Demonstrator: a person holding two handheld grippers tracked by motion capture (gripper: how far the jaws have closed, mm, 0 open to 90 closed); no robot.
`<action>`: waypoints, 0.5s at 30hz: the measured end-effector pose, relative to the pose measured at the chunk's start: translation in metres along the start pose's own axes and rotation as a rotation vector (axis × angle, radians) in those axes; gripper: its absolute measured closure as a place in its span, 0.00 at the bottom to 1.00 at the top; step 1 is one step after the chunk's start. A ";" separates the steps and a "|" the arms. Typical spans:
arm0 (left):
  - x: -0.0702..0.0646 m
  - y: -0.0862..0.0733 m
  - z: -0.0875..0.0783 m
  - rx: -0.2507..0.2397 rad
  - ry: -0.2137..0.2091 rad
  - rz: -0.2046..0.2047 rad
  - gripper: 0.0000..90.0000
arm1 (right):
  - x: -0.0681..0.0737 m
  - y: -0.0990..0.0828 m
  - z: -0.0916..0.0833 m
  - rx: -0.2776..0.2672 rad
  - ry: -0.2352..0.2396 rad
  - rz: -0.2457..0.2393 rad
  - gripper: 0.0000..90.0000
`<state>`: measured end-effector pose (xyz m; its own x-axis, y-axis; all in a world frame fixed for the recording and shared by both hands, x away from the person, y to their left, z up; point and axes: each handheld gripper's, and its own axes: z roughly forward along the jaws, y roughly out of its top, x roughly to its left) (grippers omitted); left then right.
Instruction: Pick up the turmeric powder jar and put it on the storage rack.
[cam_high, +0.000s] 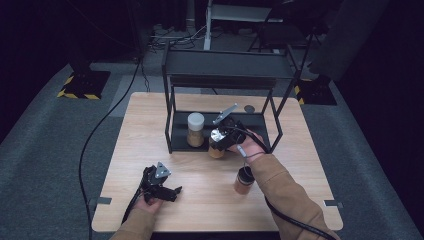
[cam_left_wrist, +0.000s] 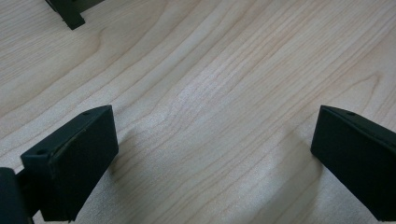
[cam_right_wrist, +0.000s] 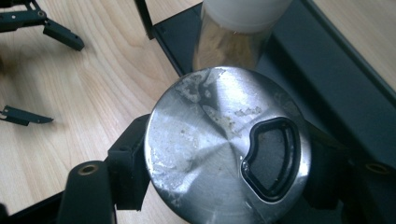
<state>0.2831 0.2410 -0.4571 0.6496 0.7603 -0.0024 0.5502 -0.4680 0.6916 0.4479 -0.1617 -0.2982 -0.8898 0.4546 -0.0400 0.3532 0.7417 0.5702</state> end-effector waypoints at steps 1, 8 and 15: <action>0.000 0.000 0.000 0.000 0.000 0.000 0.00 | 0.000 0.001 -0.001 -0.001 -0.004 0.004 0.34; 0.000 0.000 0.000 0.001 0.000 -0.001 0.00 | -0.004 0.005 -0.003 -0.008 -0.029 0.015 0.34; 0.000 0.000 0.000 0.001 0.000 -0.001 0.00 | -0.011 0.008 0.003 -0.001 -0.049 0.035 0.34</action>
<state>0.2831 0.2409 -0.4571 0.6494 0.7604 -0.0032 0.5510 -0.4676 0.6912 0.4609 -0.1593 -0.2959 -0.8616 0.5040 -0.0600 0.3837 0.7242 0.5730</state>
